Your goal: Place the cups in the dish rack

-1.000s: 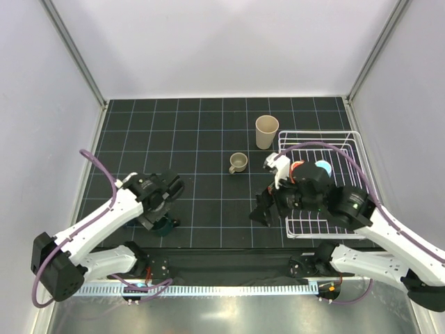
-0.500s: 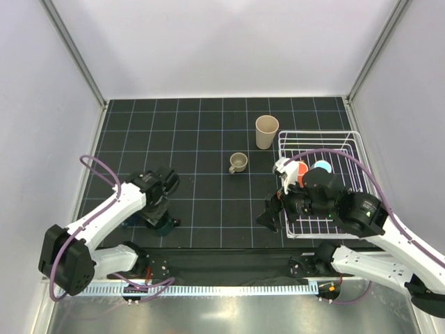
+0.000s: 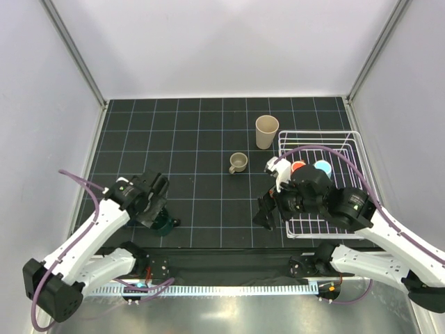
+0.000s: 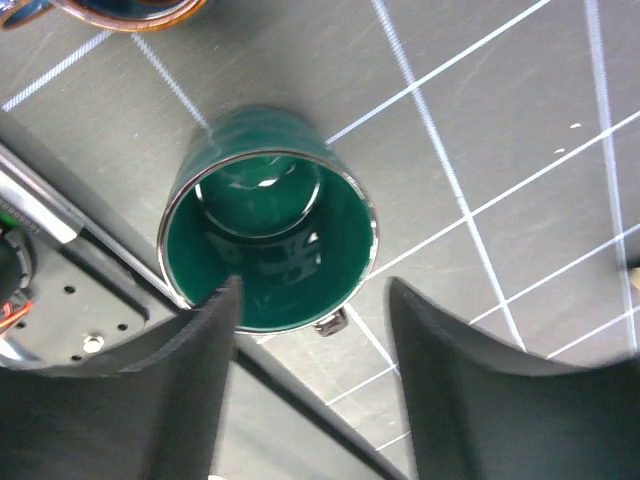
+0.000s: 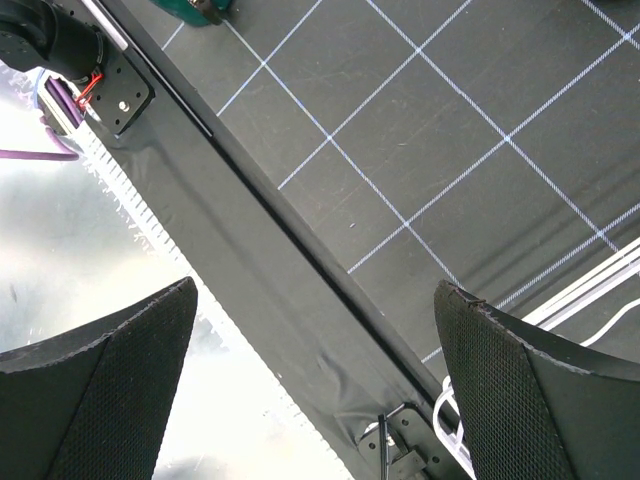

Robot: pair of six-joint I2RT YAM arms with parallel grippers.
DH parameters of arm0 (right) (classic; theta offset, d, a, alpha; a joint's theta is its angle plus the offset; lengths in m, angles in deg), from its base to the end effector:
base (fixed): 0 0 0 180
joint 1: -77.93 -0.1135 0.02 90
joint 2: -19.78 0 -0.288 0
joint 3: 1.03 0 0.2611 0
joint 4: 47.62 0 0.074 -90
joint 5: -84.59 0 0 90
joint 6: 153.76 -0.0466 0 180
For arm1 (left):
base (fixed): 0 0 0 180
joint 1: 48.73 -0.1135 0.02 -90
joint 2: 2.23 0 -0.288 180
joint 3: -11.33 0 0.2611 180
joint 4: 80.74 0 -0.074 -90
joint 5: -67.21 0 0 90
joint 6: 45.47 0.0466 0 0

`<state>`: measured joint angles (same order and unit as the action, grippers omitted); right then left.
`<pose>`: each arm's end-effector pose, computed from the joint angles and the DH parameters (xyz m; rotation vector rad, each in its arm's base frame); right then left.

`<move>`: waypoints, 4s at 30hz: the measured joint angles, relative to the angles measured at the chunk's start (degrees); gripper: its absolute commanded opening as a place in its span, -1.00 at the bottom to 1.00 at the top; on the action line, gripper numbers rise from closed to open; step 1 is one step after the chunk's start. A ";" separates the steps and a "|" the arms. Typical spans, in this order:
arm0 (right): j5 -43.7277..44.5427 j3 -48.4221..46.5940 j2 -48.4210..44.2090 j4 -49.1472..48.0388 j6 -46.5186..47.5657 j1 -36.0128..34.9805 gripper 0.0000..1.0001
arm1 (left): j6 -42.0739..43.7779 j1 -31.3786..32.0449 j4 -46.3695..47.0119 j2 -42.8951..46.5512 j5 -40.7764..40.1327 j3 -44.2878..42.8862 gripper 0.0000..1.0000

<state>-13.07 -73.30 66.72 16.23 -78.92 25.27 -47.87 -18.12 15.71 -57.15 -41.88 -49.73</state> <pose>0.0881 0.1257 0.3608 -0.8291 2.2058 0.7644 0.1281 -0.0581 0.2619 -1.4533 2.3296 -0.0459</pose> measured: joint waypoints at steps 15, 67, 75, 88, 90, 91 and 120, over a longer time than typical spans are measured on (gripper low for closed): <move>0.28 0.00 0.72 -0.37 -0.13 0.00 0.99 | 2.23 -1.46 5.11 -11.10 -2.51 -2.60 0.39; -13.07 4.44 8.09 -38.07 -29.33 0.00 0.91 | 14.97 5.60 91.60 23.41 29.77 22.21 -0.99; -13.53 6.71 11.19 -45.38 -34.56 -0.15 0.64 | 14.93 5.81 97.04 25.22 30.45 22.25 -0.99; -12.59 6.75 17.42 -55.45 -40.52 -2.45 -0.13 | 14.97 5.99 99.89 25.77 32.04 23.89 -0.99; -12.20 6.88 17.55 -56.17 -41.16 -2.54 -0.17 | 14.95 5.97 100.48 26.40 31.82 24.72 -0.99; -11.91 6.97 17.55 -56.41 -41.48 -2.62 -0.17 | 14.91 5.97 100.72 26.82 31.67 25.14 -0.99; -4.07 10.10 17.33 -50.01 -41.40 -0.81 -0.92 | 15.45 6.01 88.19 35.78 27.50 28.63 0.78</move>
<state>-17.14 -63.20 84.06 -33.78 -120.31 24.46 -32.42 -12.11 103.91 -21.37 -14.38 -21.10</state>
